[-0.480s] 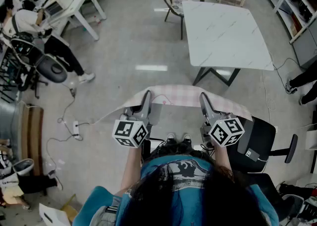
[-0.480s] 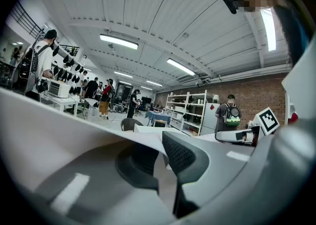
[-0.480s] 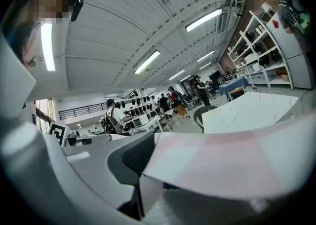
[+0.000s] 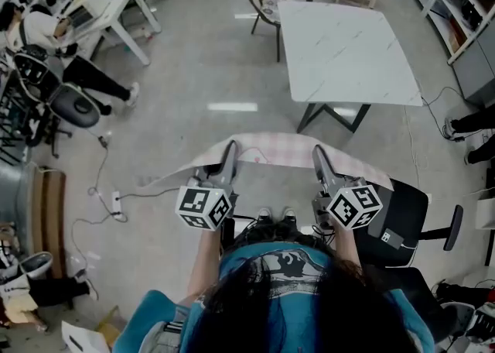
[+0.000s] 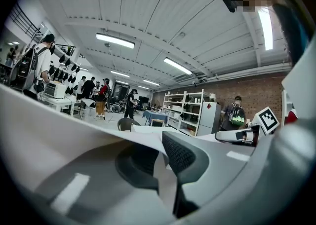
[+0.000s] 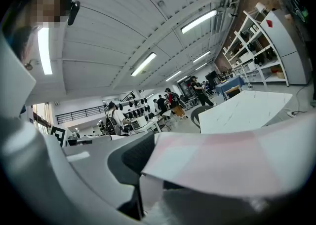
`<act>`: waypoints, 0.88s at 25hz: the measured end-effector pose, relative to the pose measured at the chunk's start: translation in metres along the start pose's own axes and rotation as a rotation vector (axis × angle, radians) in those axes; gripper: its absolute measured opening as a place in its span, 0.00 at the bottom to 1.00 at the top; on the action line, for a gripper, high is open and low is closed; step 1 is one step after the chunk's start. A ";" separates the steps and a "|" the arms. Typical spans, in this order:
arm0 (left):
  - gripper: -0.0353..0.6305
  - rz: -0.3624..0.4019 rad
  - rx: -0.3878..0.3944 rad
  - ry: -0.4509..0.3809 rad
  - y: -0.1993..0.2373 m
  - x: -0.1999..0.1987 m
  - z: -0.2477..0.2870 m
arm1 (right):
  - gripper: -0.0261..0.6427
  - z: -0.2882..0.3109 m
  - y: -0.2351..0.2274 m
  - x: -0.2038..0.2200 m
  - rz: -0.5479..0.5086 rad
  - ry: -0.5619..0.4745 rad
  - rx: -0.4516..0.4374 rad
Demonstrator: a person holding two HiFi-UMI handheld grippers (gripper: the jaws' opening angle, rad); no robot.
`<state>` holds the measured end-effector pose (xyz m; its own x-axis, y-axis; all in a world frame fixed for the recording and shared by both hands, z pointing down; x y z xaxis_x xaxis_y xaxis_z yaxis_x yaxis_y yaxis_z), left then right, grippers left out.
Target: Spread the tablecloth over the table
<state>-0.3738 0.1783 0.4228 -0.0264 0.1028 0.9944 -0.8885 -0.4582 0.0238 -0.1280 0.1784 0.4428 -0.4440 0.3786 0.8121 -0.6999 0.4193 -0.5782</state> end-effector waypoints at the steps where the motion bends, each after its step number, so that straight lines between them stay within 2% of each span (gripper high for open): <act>1: 0.12 0.002 0.001 0.000 -0.002 -0.001 0.001 | 0.11 -0.002 -0.001 -0.001 0.001 -0.002 -0.001; 13: 0.12 0.026 0.024 -0.006 -0.040 -0.008 0.030 | 0.11 -0.026 -0.033 -0.025 0.015 -0.036 -0.005; 22: 0.12 0.045 0.077 -0.039 -0.079 -0.027 0.060 | 0.11 -0.052 -0.062 -0.062 0.008 -0.096 -0.019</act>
<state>-0.2751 0.1585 0.3999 -0.0462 0.0472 0.9978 -0.8489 -0.5284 -0.0143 -0.0279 0.1715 0.4240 -0.5020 0.3017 0.8105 -0.6854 0.4328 -0.5856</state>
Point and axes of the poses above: the fingertips, and each gripper's own axes: z forward along the fingers, y to its left, x out of its underside, the point moved 4 cm from there along -z, backward along the fingers, and after that the axes turned 9 degrees about z, right-handed, at the moved point
